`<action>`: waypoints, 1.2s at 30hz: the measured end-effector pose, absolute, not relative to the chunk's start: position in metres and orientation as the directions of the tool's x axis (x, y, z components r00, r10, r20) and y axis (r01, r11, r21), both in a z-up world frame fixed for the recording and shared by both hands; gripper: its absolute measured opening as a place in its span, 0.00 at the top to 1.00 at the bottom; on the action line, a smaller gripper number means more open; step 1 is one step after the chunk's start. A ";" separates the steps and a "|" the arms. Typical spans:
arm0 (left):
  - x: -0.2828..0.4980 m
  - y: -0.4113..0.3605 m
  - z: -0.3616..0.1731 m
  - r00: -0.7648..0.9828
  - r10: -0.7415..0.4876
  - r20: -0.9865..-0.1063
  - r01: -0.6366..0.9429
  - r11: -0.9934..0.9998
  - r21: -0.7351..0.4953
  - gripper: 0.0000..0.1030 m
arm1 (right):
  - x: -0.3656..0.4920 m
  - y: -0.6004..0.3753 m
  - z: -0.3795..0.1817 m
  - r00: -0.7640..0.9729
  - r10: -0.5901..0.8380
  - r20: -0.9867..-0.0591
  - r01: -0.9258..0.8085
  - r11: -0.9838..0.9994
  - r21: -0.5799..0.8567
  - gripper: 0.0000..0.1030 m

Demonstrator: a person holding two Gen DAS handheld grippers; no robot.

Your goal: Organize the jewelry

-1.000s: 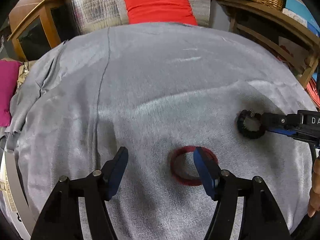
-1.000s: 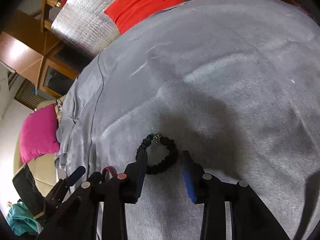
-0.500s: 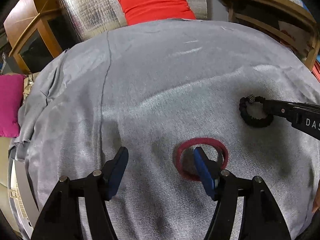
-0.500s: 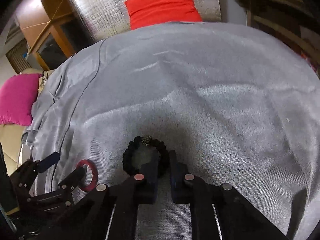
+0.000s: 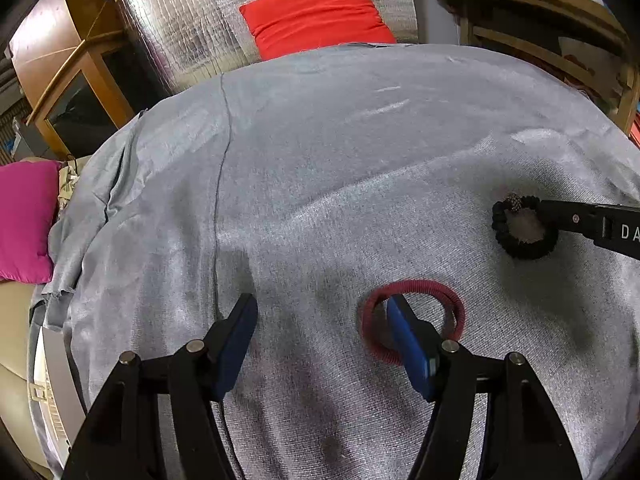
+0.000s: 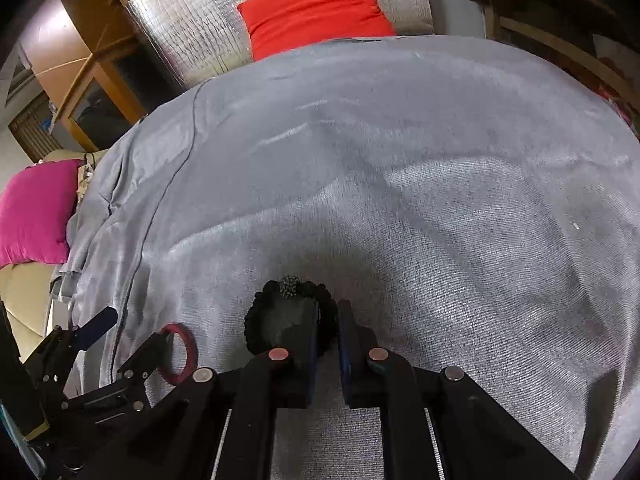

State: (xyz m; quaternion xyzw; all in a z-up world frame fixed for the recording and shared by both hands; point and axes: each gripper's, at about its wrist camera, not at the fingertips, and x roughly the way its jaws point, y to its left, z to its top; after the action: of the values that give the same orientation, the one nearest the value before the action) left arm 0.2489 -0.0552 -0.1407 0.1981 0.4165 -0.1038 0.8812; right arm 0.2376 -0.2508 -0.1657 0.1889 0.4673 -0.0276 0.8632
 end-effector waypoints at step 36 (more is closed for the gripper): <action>0.249 -0.059 -0.144 0.642 0.004 -0.767 0.355 0.885 0.301 0.34 | 0.238 -0.243 -0.162 0.609 0.130 -0.783 0.185 0.936 0.299 0.89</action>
State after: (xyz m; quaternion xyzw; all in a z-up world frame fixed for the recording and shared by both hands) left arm 0.2493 -0.0593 -0.1440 0.2181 0.4112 -0.0998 0.8794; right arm 0.2375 -0.2426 -0.1620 0.1781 0.4421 -0.0155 0.8790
